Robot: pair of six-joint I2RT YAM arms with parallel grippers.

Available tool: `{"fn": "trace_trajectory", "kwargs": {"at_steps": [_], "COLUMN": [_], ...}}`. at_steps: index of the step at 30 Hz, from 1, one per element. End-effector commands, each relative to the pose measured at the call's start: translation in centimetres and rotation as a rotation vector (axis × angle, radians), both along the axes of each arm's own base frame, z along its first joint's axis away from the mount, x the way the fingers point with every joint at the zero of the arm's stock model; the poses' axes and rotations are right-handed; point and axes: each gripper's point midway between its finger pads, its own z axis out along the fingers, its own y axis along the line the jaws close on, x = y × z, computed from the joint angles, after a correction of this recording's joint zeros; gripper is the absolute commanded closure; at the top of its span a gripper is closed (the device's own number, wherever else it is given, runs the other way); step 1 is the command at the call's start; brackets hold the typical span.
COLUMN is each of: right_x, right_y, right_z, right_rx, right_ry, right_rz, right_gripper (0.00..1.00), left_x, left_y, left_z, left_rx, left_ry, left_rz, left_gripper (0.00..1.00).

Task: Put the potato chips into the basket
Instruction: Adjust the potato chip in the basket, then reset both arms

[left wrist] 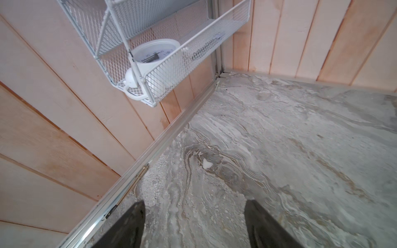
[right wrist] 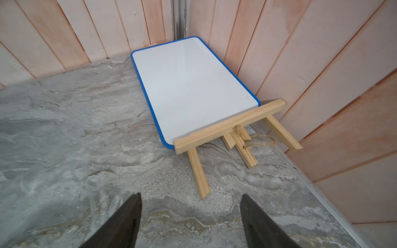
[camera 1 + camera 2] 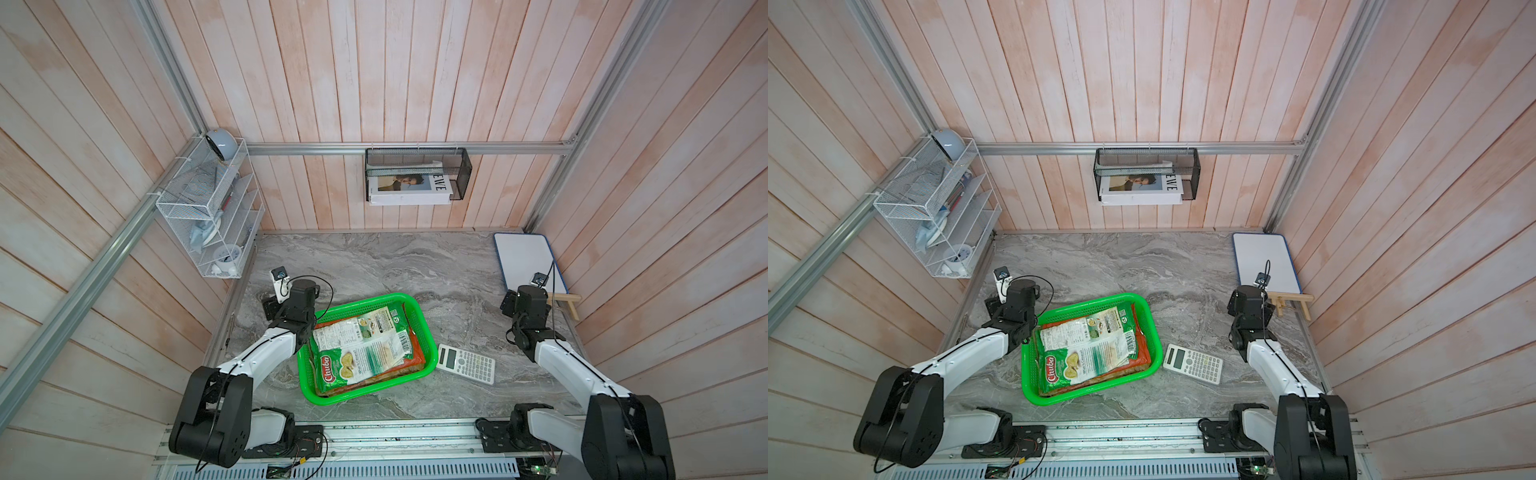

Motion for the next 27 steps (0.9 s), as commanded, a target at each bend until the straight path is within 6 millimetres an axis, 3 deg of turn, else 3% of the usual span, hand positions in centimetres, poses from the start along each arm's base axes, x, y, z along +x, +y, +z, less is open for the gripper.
{"fn": "trace_trajectory", "kwargs": {"at_steps": [1, 5, 10, 14, 16, 18, 19, 20, 27], "right_x": [1.7, 2.5, 3.7, 4.2, 4.6, 4.6, 4.9, 4.9, 5.0], "right_y": [0.0, 1.3, 3.8, 5.9, 7.1, 6.3, 4.5, 4.1, 4.4], "right_z": [1.1, -0.4, -1.0, -3.2, -3.2, -3.3, -3.5, -3.6, -3.6], "right_rx": [-0.053, -0.056, -0.036, -0.010, -0.007, -0.016, -0.015, 0.020, -0.019], "right_ry": [-0.089, -0.114, -0.150, -0.145, -0.223, -0.190, -0.145, -0.120, -0.160], "right_rz": [0.050, 0.139, 0.301, 0.436, 0.499, 0.455, 0.347, 0.306, 0.337], "right_gripper": [0.23, 0.23, 0.22, 0.22, 0.22, 0.17, 0.13, 0.02, 0.02], "left_x": [0.0, -0.2, 1.5, 2.6, 2.9, 3.6, 3.9, 4.0, 4.0], "left_y": [1.6, 2.8, 1.3, -1.3, -2.2, -2.2, -1.5, -1.3, -1.3], "left_z": [0.6, -1.5, -2.3, -3.8, -3.8, -4.1, -4.2, -4.5, -4.5], "left_rx": [0.014, -0.136, -0.179, -0.169, -0.167, -0.174, -0.176, -0.178, -0.169], "left_ry": [-0.120, -0.260, -0.285, -0.274, -0.271, -0.227, -0.219, -0.194, -0.196], "left_rz": [0.000, -0.061, -0.232, -0.404, -0.460, -0.455, -0.410, -0.387, -0.383], "left_gripper": [0.22, 0.22, 0.22, 0.22, 0.21, 0.15, 0.01, 0.00, 0.00]}}
